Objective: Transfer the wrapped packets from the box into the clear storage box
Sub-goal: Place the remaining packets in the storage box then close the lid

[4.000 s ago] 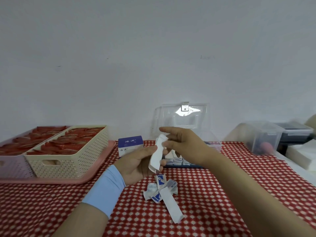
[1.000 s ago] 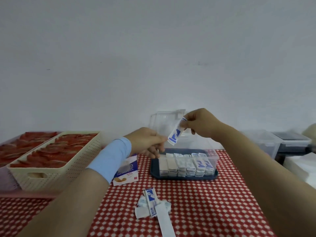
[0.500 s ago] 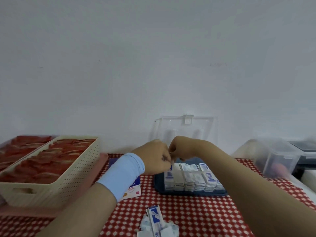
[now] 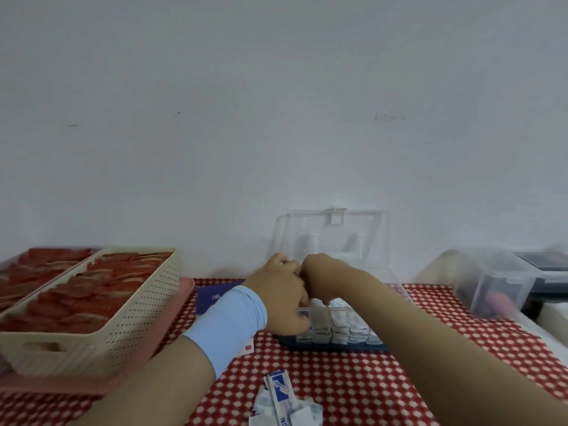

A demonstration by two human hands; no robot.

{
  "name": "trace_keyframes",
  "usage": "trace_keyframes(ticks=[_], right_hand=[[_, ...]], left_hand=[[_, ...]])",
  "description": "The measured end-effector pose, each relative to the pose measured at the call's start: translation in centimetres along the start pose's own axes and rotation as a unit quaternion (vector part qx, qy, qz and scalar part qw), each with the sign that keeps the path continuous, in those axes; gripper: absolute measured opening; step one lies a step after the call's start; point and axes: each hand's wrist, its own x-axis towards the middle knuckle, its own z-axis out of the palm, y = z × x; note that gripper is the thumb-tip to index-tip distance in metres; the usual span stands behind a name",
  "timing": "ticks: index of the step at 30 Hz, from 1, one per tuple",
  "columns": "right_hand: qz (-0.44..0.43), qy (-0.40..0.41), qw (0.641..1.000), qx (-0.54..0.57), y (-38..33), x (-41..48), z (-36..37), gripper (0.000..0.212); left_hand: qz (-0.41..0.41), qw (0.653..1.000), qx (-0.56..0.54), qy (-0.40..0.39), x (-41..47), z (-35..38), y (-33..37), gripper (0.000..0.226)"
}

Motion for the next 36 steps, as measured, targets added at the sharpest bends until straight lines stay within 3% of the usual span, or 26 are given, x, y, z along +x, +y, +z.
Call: trace_keyframes(ticks=[6, 9, 13, 18, 22, 26, 29, 34, 36], right_hand=[[-0.007, 0.038, 0.99, 0.136, 0.7, -1.1, -0.3, 0.008], [-0.017, 0.072, 0.979, 0.191, 1.4, -1.9, -0.7, 0.009], [-0.008, 0.091, 0.979, 0.181, 1.5, -2.0, -0.3, 0.012], [-0.017, 0.071, 0.983, 0.166, 0.8, -1.3, 1.0, 0.019], [-0.015, 0.086, 0.97, 0.226, 1.7, -2.1, 0.5, 0.016], [0.004, 0.076, 0.98, 0.184, 2.0, -2.1, 0.5, 0.018], [-0.007, 0.068, 0.974, 0.214, 1.8, -2.5, 0.6, 0.018], [-0.012, 0.18, 0.943, 0.282, 1.1, -6.4, -2.0, 0.02], [-0.048, 0.156, 0.941, 0.295, -0.3, -9.1, -2.6, 0.011]], left_hand=[[-0.009, 0.998, -0.045, -0.041, 0.0, 0.1, 0.1, 0.042], [-0.012, 0.99, -0.136, 0.024, -0.5, -0.5, -0.2, 0.044], [-0.111, 0.946, -0.278, 0.122, -1.0, -1.2, -0.9, 0.028], [-0.224, 0.92, -0.312, 0.084, -0.6, -1.7, -0.8, 0.025], [-0.268, 0.906, -0.327, 0.031, 0.0, -1.5, -0.7, 0.028], [-0.273, 0.894, -0.355, 0.019, 0.4, -1.7, -0.3, 0.028], [-0.274, 0.897, -0.346, 0.019, 0.0, -2.0, -0.2, 0.031], [-0.256, 0.906, -0.324, 0.097, -2.5, -2.5, 0.1, 0.02], [-0.215, 0.918, -0.326, 0.073, -3.9, -2.9, 0.9, 0.017]])
